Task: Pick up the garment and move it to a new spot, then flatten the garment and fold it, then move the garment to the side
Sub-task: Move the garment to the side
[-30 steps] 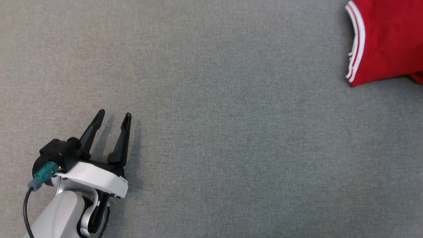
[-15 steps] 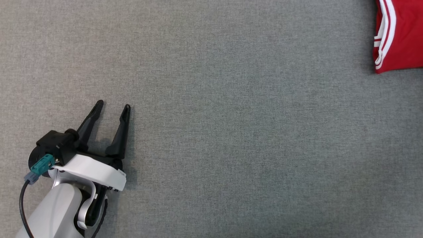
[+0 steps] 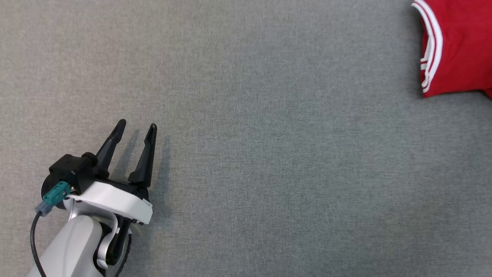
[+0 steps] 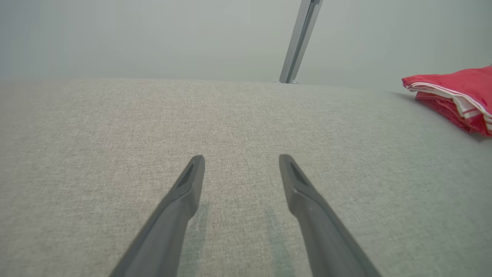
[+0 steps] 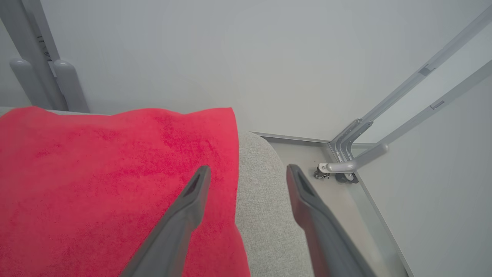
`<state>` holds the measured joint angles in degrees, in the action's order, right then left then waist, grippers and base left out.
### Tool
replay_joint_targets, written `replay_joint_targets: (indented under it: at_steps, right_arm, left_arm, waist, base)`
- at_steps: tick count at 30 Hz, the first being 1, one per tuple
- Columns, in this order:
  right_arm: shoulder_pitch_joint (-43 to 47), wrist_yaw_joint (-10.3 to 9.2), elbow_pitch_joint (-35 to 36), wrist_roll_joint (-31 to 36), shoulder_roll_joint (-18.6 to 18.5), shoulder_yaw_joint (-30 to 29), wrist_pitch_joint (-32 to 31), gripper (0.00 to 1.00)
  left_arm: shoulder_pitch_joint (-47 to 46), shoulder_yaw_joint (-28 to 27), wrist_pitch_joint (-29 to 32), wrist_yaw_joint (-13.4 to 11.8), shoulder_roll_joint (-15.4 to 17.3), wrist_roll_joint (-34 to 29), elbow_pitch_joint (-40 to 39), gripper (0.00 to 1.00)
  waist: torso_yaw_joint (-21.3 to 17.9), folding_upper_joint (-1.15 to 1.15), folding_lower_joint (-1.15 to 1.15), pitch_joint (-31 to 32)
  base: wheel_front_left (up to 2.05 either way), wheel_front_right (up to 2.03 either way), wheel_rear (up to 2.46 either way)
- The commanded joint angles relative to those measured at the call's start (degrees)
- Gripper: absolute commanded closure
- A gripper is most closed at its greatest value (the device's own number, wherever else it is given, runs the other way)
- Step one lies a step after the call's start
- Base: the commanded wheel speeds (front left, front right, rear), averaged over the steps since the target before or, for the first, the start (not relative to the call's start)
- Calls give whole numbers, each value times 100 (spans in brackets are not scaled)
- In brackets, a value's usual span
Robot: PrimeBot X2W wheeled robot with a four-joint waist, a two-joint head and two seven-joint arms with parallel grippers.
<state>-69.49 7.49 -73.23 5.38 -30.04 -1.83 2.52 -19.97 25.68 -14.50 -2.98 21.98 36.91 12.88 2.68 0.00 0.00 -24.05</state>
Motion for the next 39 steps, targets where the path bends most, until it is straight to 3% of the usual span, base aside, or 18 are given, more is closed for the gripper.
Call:
replay_joint_targets:
  at_steps: [1, 9, 19, 23, 29, 35, 39]
  right_arm:
    - [88, 2, 22, 84, 39, -44, 44, 0]
    - [421, 2, 306, 417, 547, -407, 470, 0]
    - [895, 2, 755, -554, 1183, 271, 1167, 0]
    - [1559, 3, 1519, -1281, 1229, 701, 1236, 0]
    - [3080, 3, 3204, -2177, 1046, 976, 1259, 0]
    - [4619, 3, 4851, -2700, 1087, 1063, 1197, 0]
    - [5215, 2, 5396, -2817, 1204, 909, 1204, 0]
  left_arm:
    - [75, -15, -31, 31, 1, 3, 23, 0]
    - [364, -47, -55, -8, -87, 43, 144, 0]
    - [850, -233, -66, -218, -29, -11, -97, 0]
    - [1072, -369, -67, -299, 1, -65, -282, 0]
    - [1427, -662, -69, -383, -88, -146, -531, 0]
    - [1766, -1031, -70, -440, -204, -261, -715, 0]
    - [1957, -1298, -71, -457, -302, -356, -784, 0]
  waist:
    - [-61, 0, 0, 223]
    - [-256, 0, 0, 1088]
    - [-397, 0, 0, 1863]
    - [-392, 0, 0, 2078]
    - [-334, 0, 0, 2347]
    - [-312, 0, 0, 2463]
    - [-293, 0, 0, 2480]
  base:
    - [0, 0, 0]
    - [0, 0, 0]
    - [0, 0, 0]
    - [0, 0, 0]
    - [0, 0, 0]
    - [0, 0, 0]
    - [0, 0, 0]
